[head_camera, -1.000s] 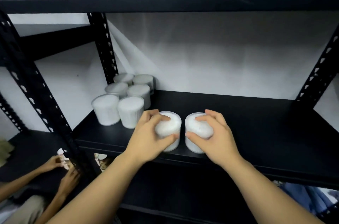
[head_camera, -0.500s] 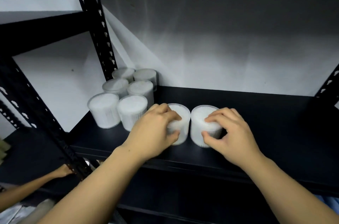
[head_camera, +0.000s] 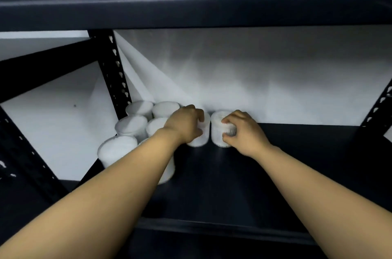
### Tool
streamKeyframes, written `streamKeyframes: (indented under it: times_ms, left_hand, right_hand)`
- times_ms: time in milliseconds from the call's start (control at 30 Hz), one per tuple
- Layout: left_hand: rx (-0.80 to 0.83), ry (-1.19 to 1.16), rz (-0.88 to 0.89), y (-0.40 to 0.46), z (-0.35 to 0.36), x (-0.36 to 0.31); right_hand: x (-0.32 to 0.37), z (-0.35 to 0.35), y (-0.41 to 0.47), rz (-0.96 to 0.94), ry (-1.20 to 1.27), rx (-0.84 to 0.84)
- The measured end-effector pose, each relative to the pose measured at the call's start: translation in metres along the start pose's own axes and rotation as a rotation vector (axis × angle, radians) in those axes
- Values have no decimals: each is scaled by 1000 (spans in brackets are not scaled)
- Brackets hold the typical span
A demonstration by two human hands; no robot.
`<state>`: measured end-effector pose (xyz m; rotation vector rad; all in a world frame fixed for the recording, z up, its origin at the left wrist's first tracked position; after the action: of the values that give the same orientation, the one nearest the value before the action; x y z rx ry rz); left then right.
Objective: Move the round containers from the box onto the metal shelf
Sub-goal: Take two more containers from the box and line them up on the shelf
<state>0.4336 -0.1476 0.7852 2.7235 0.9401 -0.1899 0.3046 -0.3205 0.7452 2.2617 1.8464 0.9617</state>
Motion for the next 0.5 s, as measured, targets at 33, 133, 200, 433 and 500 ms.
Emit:
streamKeyframes:
  times_ms: [33,133,200,433,500]
  left_hand:
    - [4,6,4,7,0,3]
    - [13,28,10,25,1,10]
    - [12,30,8,34,3,14]
    - [-48,-15,-2,44,12,23]
    - [-43,-12,-7,44,12,23]
  right_hand:
    - [-1,2,6,4,-5,-8]
    - [-3,9,21,17,-16,-15]
    - [-4,12,29,28,-27,-13]
    - [-2,19,38,29,-133,-1]
    - [-2,17,40,34,-152,27]
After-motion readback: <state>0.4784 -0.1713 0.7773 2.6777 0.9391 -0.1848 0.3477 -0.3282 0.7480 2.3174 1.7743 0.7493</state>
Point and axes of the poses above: each hand's wrist, its own y-axis towards the middle knuckle, its own z-axis out of the palm, x = y × z, the point moved 1 cm from there along y, towards the middle knuckle, and after that the axes turned 1 degree about -x, right-handed, at the moved point
